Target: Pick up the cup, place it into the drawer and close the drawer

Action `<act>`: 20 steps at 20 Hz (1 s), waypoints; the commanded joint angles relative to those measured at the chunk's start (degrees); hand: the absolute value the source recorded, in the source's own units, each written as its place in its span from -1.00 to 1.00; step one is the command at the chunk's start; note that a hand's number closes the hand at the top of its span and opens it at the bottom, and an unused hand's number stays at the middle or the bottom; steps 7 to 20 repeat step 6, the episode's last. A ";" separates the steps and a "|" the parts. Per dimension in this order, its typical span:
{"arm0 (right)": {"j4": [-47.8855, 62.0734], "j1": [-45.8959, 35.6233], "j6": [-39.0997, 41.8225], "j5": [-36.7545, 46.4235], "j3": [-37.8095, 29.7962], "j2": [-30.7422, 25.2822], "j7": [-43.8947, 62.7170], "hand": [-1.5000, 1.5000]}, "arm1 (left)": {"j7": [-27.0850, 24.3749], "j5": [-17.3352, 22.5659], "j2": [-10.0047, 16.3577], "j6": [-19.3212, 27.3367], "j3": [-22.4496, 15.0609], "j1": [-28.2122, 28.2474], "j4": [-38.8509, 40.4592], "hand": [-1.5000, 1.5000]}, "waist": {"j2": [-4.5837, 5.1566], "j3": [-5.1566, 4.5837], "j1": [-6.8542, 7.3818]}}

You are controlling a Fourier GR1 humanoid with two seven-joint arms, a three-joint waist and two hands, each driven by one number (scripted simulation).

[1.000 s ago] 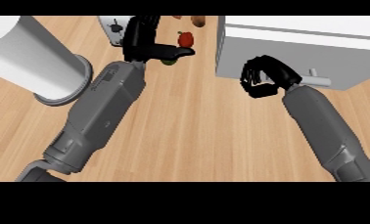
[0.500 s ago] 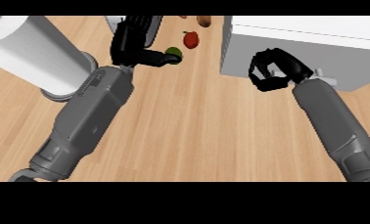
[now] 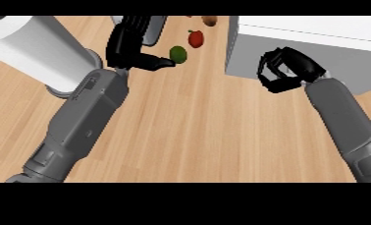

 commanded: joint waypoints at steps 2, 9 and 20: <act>1.71 -10.12 -6.47 -0.22 -5.57 -6.14 4.98 1.00 | 0.95 0.54 0.32 -1.54 -0.19 0.99 -0.81 -1.00 | 1.02 -0.56 2.55; 0.50 -9.42 -4.53 -1.19 -6.00 -7.28 5.86 1.00 | 0.45 0.66 0.62 -1.78 0.06 1.63 -1.26 -1.00 | 1.05 -0.60 2.65; 0.50 -9.42 -4.53 -1.19 -6.00 -7.28 5.86 1.00 | 0.45 0.66 0.62 -1.78 0.06 1.63 -1.26 -1.00 | 1.05 -0.60 2.65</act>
